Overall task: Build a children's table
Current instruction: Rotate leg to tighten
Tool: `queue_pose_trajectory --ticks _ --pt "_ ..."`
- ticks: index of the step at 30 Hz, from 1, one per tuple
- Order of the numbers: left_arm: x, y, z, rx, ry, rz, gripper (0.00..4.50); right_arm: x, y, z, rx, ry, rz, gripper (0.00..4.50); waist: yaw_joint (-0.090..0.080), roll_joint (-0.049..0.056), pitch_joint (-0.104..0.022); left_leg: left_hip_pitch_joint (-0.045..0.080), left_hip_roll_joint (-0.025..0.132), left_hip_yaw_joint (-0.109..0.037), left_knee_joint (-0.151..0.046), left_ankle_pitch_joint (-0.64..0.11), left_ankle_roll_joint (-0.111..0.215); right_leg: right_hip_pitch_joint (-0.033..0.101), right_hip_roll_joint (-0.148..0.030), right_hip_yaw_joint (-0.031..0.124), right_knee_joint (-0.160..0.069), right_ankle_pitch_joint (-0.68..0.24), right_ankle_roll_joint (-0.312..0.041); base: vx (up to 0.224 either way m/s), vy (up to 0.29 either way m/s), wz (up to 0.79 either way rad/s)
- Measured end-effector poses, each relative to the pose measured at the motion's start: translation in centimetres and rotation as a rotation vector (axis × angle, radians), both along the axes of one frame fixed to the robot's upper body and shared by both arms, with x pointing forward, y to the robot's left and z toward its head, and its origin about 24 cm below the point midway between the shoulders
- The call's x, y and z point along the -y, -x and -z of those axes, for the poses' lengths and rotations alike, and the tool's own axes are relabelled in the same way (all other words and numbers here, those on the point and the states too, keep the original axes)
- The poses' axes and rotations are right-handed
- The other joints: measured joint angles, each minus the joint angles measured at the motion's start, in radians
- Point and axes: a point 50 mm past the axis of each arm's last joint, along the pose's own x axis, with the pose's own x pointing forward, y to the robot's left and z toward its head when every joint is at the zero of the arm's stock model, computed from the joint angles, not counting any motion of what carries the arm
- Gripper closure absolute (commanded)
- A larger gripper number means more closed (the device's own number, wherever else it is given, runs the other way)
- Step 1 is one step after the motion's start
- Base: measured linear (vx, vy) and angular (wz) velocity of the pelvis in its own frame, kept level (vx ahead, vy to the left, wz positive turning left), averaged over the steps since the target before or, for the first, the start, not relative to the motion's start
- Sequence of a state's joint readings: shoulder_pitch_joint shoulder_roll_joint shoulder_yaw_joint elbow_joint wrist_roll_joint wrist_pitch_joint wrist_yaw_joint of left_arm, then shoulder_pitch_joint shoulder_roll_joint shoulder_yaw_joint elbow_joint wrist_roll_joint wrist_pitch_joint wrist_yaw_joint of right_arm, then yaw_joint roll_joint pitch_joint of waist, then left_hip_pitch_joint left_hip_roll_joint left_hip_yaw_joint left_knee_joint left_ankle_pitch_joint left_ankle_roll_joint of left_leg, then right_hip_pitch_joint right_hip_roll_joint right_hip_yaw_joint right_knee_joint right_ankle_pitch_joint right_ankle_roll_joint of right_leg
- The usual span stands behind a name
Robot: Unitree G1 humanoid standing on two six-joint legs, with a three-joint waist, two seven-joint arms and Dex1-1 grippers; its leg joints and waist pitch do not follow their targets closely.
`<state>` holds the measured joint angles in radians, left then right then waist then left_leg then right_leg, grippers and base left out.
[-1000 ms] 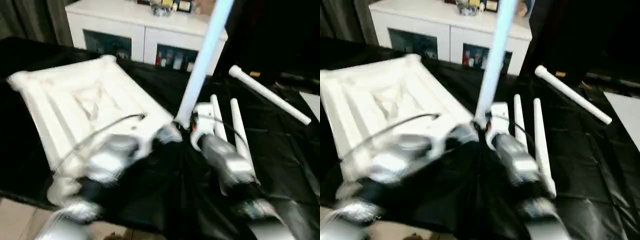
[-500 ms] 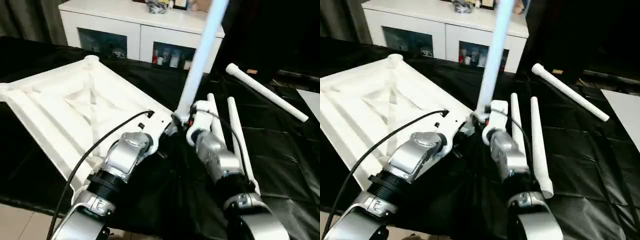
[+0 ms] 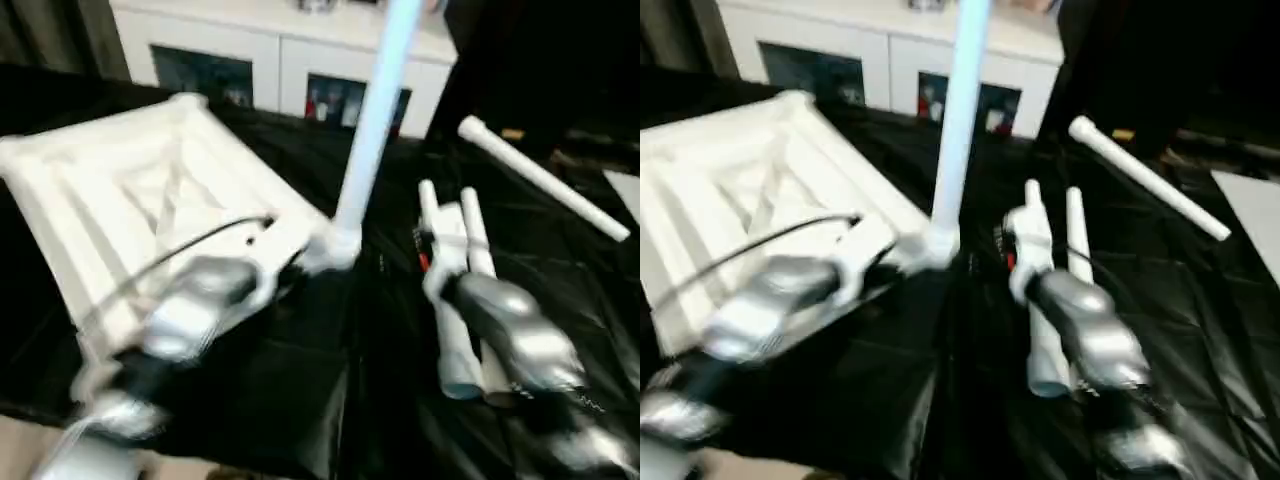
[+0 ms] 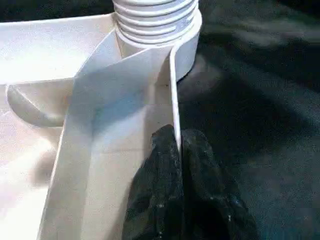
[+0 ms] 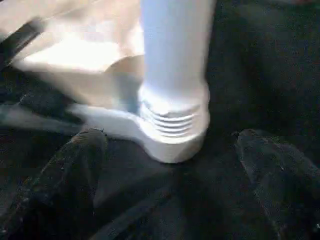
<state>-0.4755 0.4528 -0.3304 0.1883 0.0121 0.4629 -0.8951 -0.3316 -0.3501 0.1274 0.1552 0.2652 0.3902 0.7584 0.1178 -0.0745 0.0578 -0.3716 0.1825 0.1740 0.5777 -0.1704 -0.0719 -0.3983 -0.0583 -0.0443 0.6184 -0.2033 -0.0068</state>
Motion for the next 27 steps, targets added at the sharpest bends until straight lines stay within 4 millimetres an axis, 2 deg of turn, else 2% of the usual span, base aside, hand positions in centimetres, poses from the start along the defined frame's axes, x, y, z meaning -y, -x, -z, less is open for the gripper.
queue_pose_trajectory --ticks 3,6,16,27 --pt "-0.4 0.9 -0.2 -0.045 -0.013 0.096 4.5 -0.6 0.9 -0.2 -0.002 0.022 -0.138 0.03 0.013 0.001 0.0 0.001 0.0 0.001 0.001 0.0 0.0 0.002 -0.001 0.0 0.0 0.0 0.0 0.0 0.0 0.0" --pt "-0.3 1.5 -0.1 -0.075 -0.008 0.137 4.5 -0.8 1.1 -0.2 -0.002 0.034 -0.166 0.03 0.022 0.0 0.001 0.003 0.0 0.001 0.002 0.0 0.0 0.005 -0.001 0.001 -0.001 0.001 -0.001 0.0 0.0 0.0" --pt "-0.4 1.7 -0.1 -0.077 -0.011 0.157 4.5 -1.1 0.4 0.6 -0.002 0.113 -0.163 0.03 0.024 -0.002 0.001 0.004 0.0 0.001 0.002 0.0 0.0 0.005 -0.001 0.0 0.001 0.001 -0.001 0.0 0.0 0.0" --pt "-0.3 1.7 -0.1 -0.075 -0.009 0.156 4.5 -2.0 -0.2 1.2 0.009 0.068 -0.127 0.97 0.024 -0.002 0.001 0.003 0.0 0.001 0.004 0.0 0.0 0.005 -0.001 0.001 0.003 0.001 -0.001 0.0 0.0 0.0"
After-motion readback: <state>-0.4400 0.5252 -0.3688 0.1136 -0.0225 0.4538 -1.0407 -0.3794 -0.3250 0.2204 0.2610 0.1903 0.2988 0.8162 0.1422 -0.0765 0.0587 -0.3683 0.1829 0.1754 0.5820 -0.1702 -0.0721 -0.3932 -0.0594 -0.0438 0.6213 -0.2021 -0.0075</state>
